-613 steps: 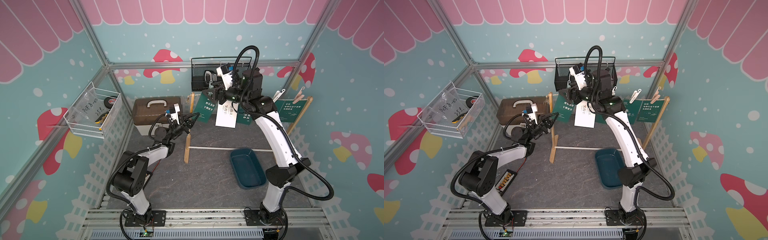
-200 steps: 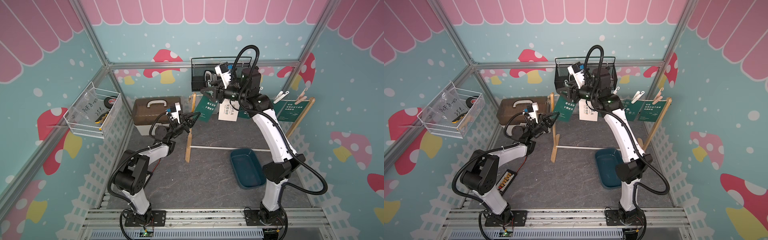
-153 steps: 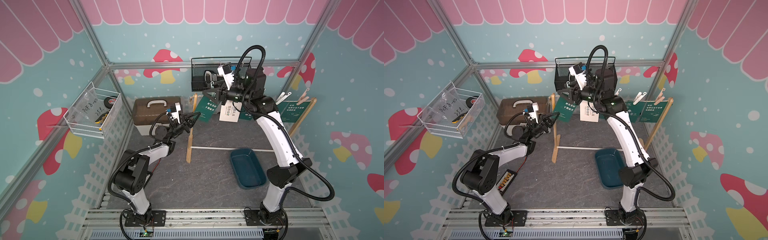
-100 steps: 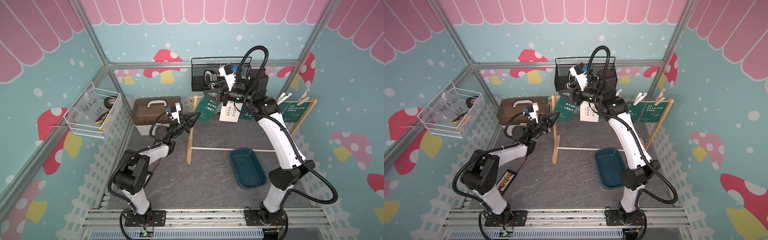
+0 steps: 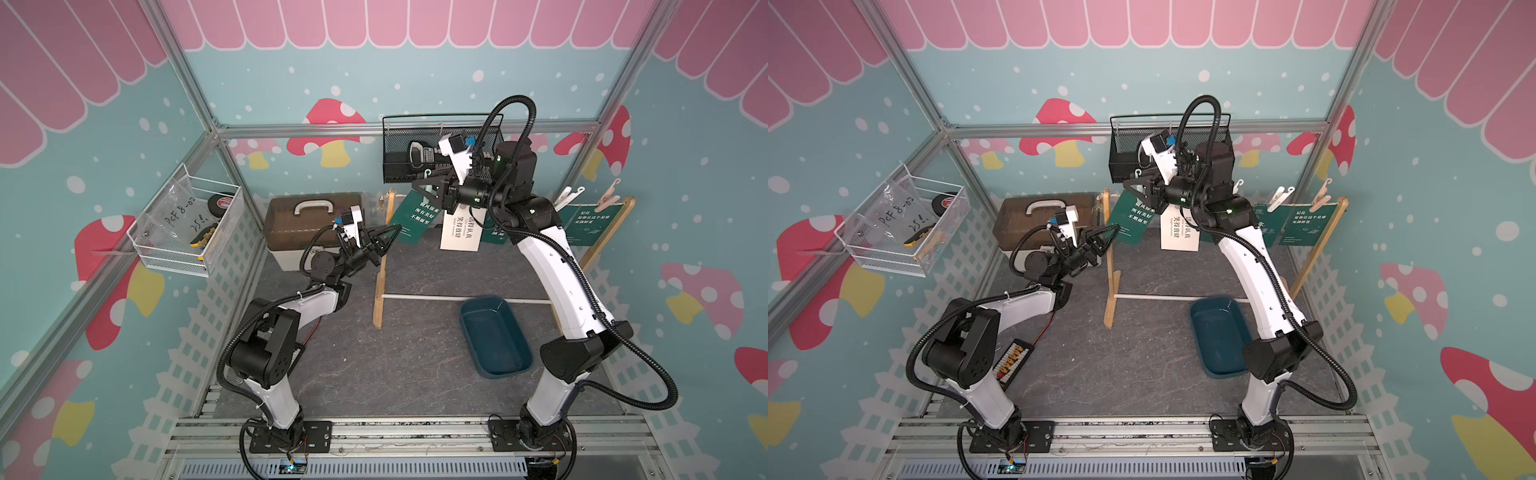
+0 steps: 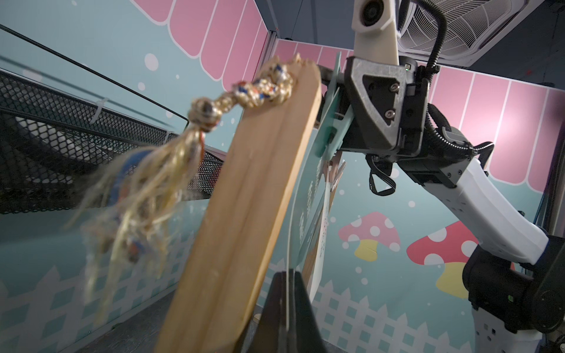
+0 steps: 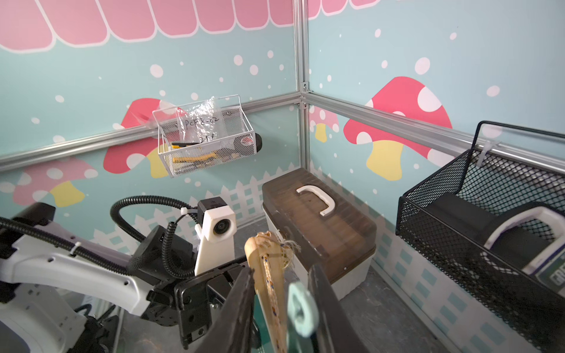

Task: Remove the postcards from the strings
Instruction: Remove the clamp from the clothesline.

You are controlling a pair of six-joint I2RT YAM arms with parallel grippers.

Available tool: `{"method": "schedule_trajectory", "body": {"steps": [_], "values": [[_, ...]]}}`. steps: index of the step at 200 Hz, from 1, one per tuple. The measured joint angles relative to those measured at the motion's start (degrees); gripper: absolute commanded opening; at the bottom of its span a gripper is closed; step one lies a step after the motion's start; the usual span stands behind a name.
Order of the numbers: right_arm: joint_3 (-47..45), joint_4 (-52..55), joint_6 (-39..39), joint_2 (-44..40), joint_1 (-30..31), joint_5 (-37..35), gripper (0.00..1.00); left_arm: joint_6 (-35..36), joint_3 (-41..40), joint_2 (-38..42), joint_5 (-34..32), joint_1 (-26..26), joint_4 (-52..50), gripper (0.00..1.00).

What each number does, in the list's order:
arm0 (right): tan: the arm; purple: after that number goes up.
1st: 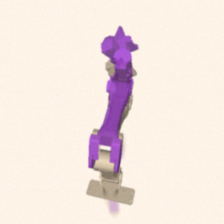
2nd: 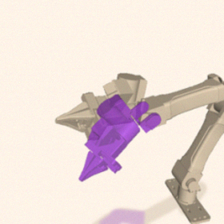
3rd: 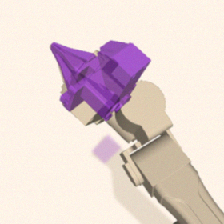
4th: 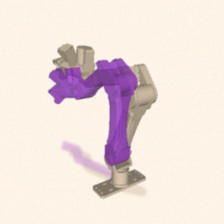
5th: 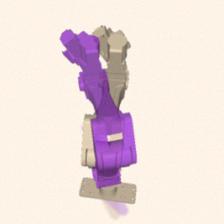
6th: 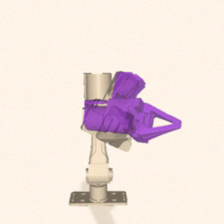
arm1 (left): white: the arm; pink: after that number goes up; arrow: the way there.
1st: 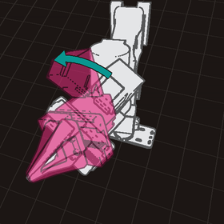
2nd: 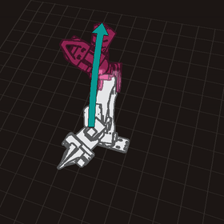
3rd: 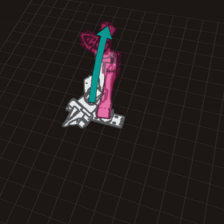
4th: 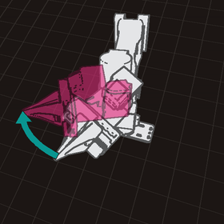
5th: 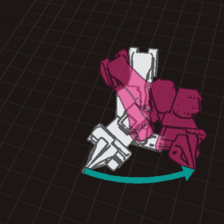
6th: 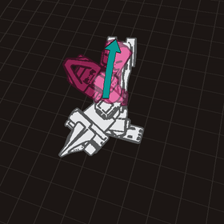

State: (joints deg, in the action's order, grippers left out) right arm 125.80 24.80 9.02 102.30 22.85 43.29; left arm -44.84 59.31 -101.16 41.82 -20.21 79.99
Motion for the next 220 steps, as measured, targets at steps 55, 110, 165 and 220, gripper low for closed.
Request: {"method": "schedule_trajectory", "body": {"steps": [55, 110, 165, 220], "values": [[0.00, -0.70, 0.07, -0.02, 0.02, -0.15, 0.09, -0.13, 0.13, -0.17, 0.00, 0.00, 0.04, 0.02], [0.20, -1.68, 1.25, -0.07, 0.02, -1.38, 0.02, -0.39, 0.20, -0.26, 0.02, -0.02, 0.04, 0.00], [1.51, -2.49, 4.42, -2.21, 0.02, -5.92, 0.01, -0.15, -2.49, -0.26, 0.09, -0.07, 0.02, 0.00], [1.57, -2.93, 5.97, -7.52, 0.02, -8.61, 0.01, 0.42, -7.65, 1.42, 0.26, -0.94, -0.02, 0.00]]}}
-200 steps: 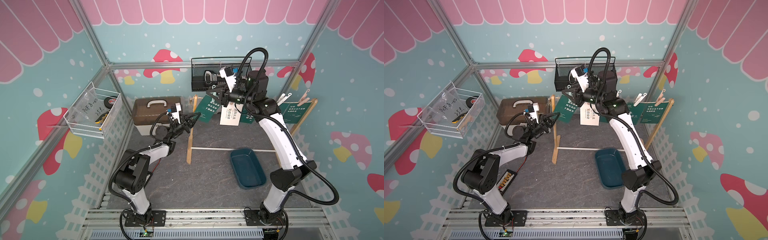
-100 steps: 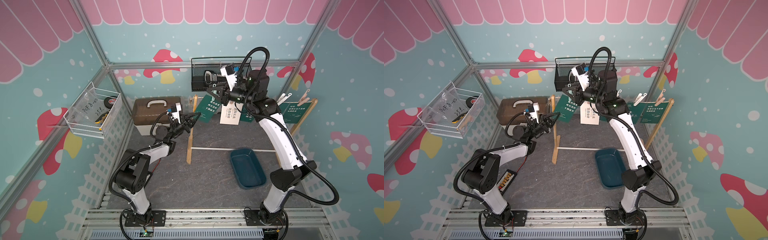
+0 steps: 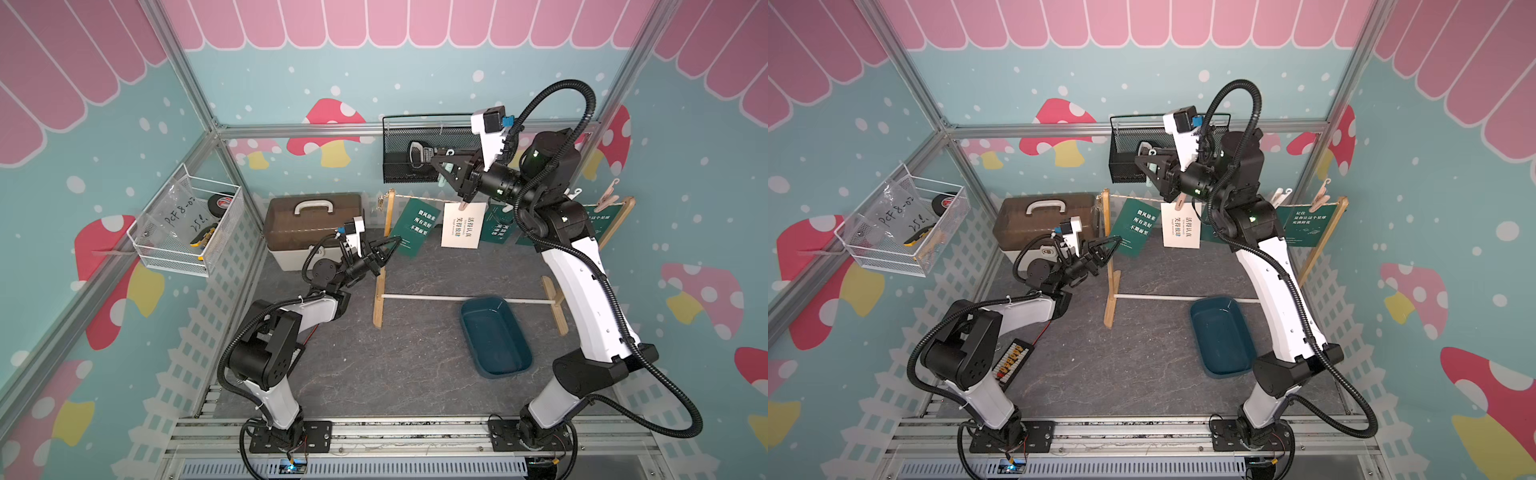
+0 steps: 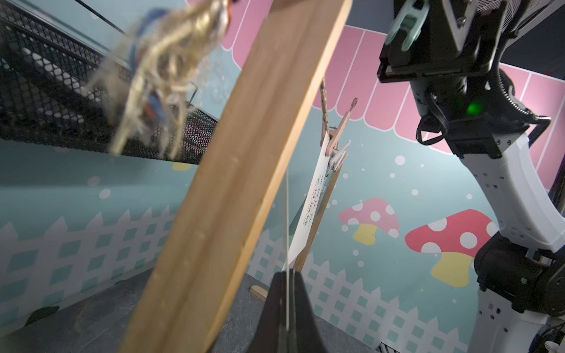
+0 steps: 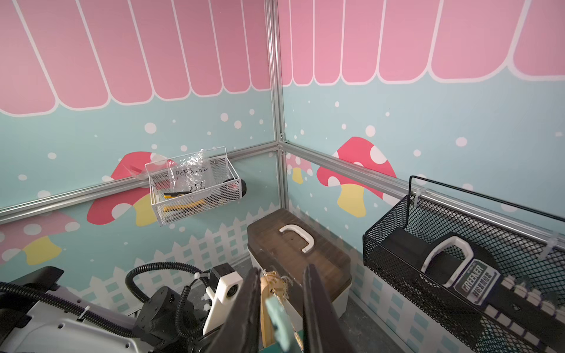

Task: Remove the postcards from the strings
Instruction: Remove the clamp from the clothesline, then place the clamp in the storage box, then place the postcard at the center of the board.

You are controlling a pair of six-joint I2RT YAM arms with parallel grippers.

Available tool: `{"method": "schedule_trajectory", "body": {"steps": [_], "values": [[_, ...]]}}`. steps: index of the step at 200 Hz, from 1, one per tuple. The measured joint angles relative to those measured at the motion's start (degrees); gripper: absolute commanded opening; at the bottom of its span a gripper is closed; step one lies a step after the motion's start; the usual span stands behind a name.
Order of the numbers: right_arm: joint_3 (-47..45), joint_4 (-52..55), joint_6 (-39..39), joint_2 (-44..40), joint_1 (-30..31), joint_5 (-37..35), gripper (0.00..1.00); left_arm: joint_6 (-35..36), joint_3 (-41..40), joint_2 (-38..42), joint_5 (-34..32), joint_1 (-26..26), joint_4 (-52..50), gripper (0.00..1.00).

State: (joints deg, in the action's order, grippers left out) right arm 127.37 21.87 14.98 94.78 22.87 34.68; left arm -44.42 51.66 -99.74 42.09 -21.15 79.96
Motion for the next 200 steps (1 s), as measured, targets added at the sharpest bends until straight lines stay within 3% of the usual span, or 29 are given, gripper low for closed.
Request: {"method": "schedule_trajectory", "body": {"steps": [57, 128, 200], "values": [[-3.93, 4.28, -0.13, -10.01, -0.07, -2.29, 0.01, 2.25, -13.05, 9.03, -4.07, -4.11, -2.25, 0.00], [-22.71, 11.15, -1.49, -26.80, -0.07, -5.97, 0.00, 12.87, -19.82, 23.98, -12.68, -19.61, -25.03, 0.00], [-50.51, 25.24, 0.72, -43.25, -0.07, -10.64, 0.00, 14.08, -27.10, 30.62, -18.34, -20.28, -40.92, 0.00]]}}
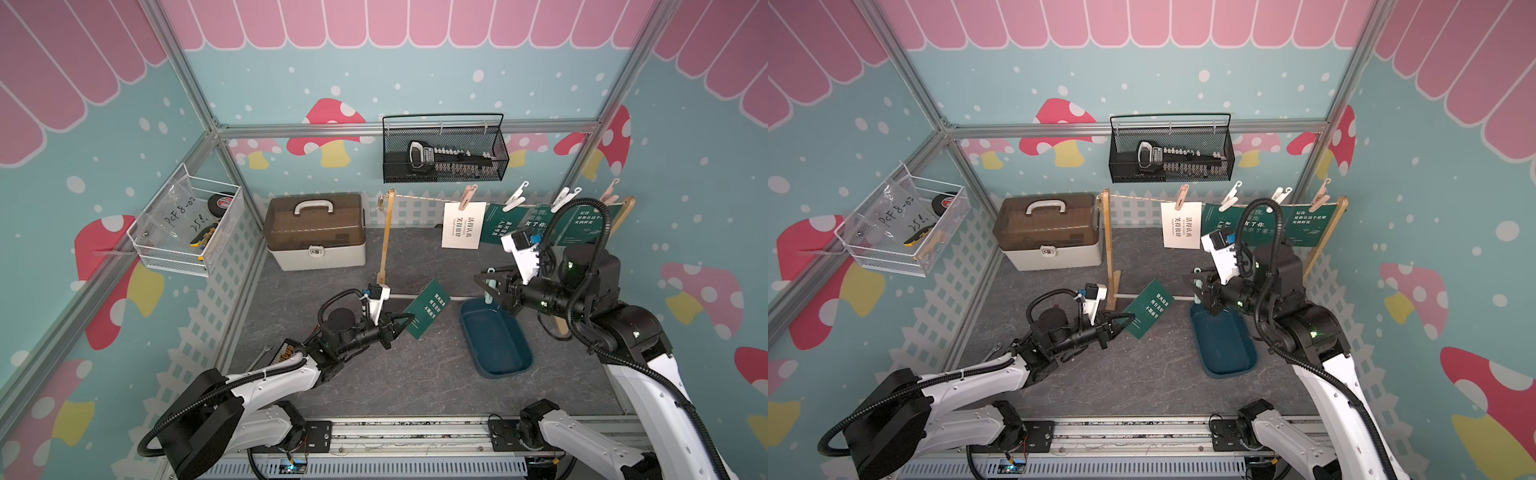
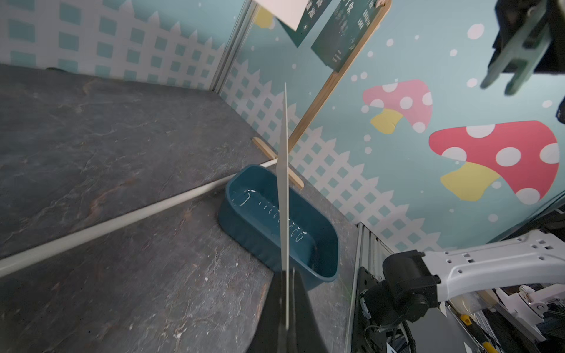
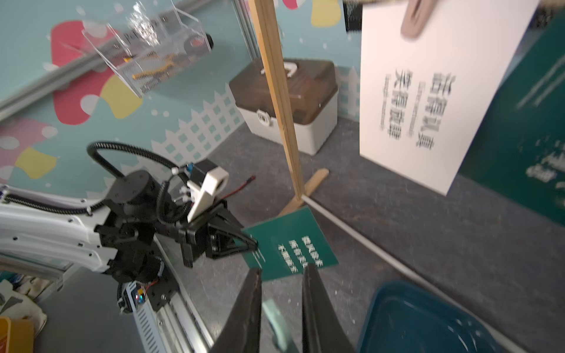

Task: Remove the postcards from the strings
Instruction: Place the postcard at the center of the board.

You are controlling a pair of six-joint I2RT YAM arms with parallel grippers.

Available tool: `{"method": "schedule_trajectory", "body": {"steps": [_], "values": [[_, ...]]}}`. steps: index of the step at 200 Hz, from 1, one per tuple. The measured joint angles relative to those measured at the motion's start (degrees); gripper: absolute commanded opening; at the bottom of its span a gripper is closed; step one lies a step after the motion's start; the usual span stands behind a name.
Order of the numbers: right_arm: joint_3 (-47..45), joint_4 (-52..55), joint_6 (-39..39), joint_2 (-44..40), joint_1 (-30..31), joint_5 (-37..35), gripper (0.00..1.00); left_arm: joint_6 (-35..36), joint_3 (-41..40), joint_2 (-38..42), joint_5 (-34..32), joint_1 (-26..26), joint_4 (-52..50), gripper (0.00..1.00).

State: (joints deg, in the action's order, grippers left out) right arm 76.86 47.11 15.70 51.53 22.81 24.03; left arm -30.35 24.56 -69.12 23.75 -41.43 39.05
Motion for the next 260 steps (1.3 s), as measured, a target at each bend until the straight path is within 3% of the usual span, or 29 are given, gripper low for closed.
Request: {"method": "schedule_trajectory", "body": {"steps": [43, 107, 167, 226, 260], "values": [[-17.51, 0.35, 5.03, -7.89, 0.00, -4.55, 0.00, -2.38, -1.18, -1.49, -0.11, 0.00, -4.50, 0.00], [-35.15, -8.24, 12.74, -5.05, -0.02, -16.68, 0.00, -6.40, -1.18, -7.13, 0.04, 0.00, -7.13, 0.00], [-44.26, -15.34, 15.65, -5.62, -1.14, -29.09, 0.00, -7.17, -1.18, -15.43, 2.25, 0.44, -6.54, 0.00], [-48.35, -22.99, 16.79, -0.74, -3.13, -32.04, 0.00, -9.42, -1.14, -21.29, 5.01, 0.94, -3.52, 0.00], [-48.63, -25.83, 16.72, 2.91, -4.55, -31.98, 0.02, -10.60, -1.11, -23.58, 5.77, 1.53, -2.38, 0.18]]}}
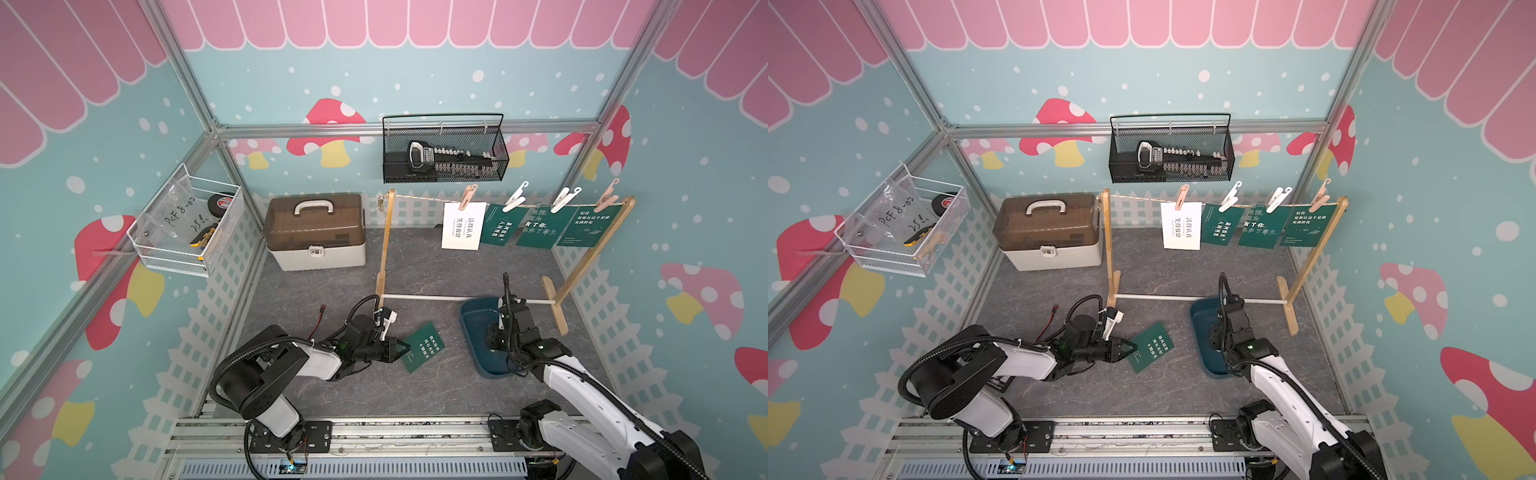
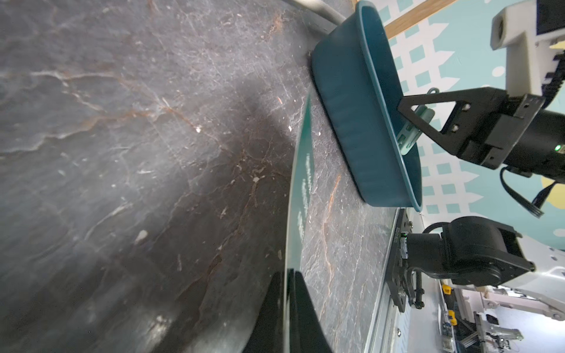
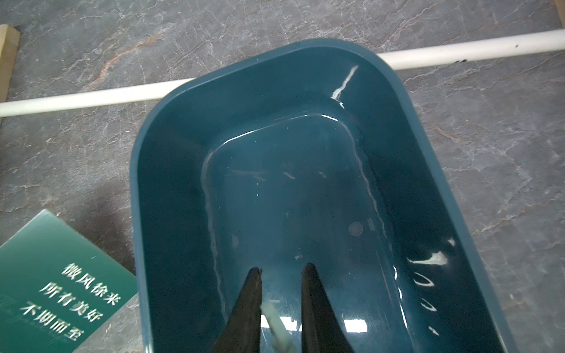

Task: Remove the postcards from the strings
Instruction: Place the postcard at the center of the board.

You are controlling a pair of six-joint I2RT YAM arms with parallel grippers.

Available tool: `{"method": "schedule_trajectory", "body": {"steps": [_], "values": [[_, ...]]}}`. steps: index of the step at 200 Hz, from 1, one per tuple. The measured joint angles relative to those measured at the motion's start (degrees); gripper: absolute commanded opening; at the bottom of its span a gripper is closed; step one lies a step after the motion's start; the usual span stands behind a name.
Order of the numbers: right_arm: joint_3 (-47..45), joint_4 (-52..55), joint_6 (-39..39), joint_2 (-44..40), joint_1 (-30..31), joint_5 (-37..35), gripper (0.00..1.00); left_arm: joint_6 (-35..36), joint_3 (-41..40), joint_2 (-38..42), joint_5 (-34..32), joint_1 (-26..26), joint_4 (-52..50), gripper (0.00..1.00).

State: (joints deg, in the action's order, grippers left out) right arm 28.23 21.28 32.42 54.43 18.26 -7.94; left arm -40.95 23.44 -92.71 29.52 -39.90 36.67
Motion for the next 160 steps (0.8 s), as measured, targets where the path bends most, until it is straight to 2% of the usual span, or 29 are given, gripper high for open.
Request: {"method": "schedule_trajectory", "body": {"steps": [39, 56, 79, 91, 119, 141, 160], "values": [[0.00, -2.86, -0.35, 3.48, -1.44, 0.33, 0.15, -1.55, 0.00, -1.16, 0.92, 1.16, 2.05, 0.42], [0.00, -3.34, -0.70, 4.92, -1.77, 0.46, 0.19, -1.55, 0.00, -1.16, 1.25, 1.60, 2.32, 0.49], [0.00, -3.89, -1.05, 6.36, -2.16, 0.72, 0.21, -1.22, 0.04, -0.72, 1.09, 1.70, 1.36, 0.54], [0.00, -4.02, -1.20, 6.84, -2.43, 0.94, 0.26, -0.72, 0.20, 0.15, 0.76, 1.70, -0.13, 0.56], [0.02, -4.39, -1.73, 7.93, -2.80, 1.57, 0.31, 1.33, 1.09, 4.90, -2.25, 1.70, -6.25, 0.63], [0.04, -4.63, -1.86, 9.05, -3.17, 2.03, 0.35, 3.96, 1.95, 10.99, -7.17, 1.70, -13.03, 0.71], [0.35, -4.61, -2.01, 9.75, -3.30, 2.56, 0.46, 5.60, 2.10, 16.79, -11.65, 1.75, -18.05, 0.78]]}}
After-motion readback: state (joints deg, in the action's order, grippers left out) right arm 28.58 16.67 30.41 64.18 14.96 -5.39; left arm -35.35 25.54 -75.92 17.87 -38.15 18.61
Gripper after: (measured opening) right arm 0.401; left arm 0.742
